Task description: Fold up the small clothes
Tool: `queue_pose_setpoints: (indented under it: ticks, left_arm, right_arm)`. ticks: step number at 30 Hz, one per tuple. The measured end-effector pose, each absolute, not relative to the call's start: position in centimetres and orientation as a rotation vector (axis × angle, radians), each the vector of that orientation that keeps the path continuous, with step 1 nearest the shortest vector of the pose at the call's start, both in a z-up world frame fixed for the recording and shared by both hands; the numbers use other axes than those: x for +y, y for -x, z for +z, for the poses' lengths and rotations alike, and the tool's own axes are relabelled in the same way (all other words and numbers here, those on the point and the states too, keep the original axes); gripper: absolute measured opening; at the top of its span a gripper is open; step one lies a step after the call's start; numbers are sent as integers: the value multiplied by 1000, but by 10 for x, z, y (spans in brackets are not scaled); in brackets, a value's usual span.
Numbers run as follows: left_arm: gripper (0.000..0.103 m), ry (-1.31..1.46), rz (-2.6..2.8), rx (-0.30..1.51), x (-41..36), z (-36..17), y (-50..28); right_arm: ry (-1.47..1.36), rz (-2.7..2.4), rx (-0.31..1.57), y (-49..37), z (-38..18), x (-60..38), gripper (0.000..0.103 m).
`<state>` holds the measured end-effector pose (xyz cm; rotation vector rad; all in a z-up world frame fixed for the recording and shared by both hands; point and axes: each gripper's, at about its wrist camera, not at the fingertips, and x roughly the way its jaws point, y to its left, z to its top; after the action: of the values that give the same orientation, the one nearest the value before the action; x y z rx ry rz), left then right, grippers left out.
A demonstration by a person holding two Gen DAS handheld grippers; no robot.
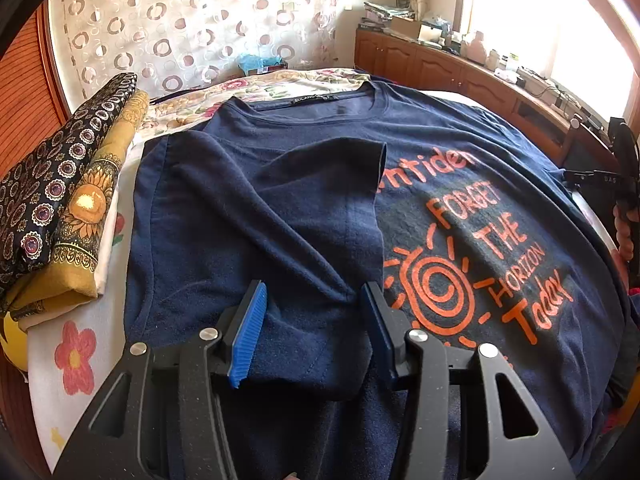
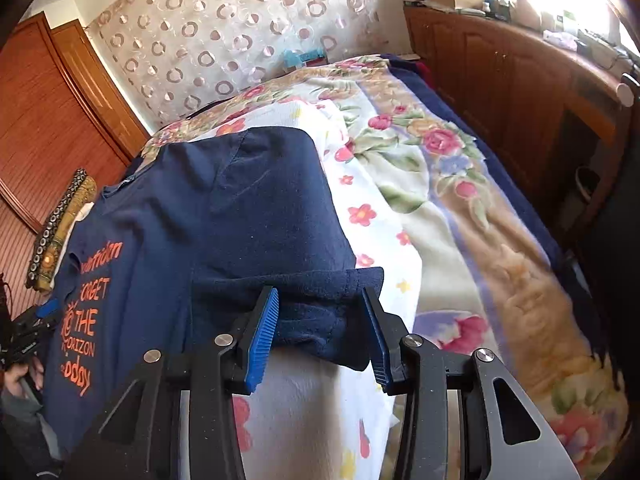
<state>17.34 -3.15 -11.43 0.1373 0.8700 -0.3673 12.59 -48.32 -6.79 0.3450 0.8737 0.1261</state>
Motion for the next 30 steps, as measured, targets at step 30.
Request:
queue_pose_setpoints:
  ticks: [30]
  left_arm:
    - [51, -139, -364, 870, -32, -114, -173]
  right_arm:
    - [-16, 434, 742, -97, -60, -314, 5]
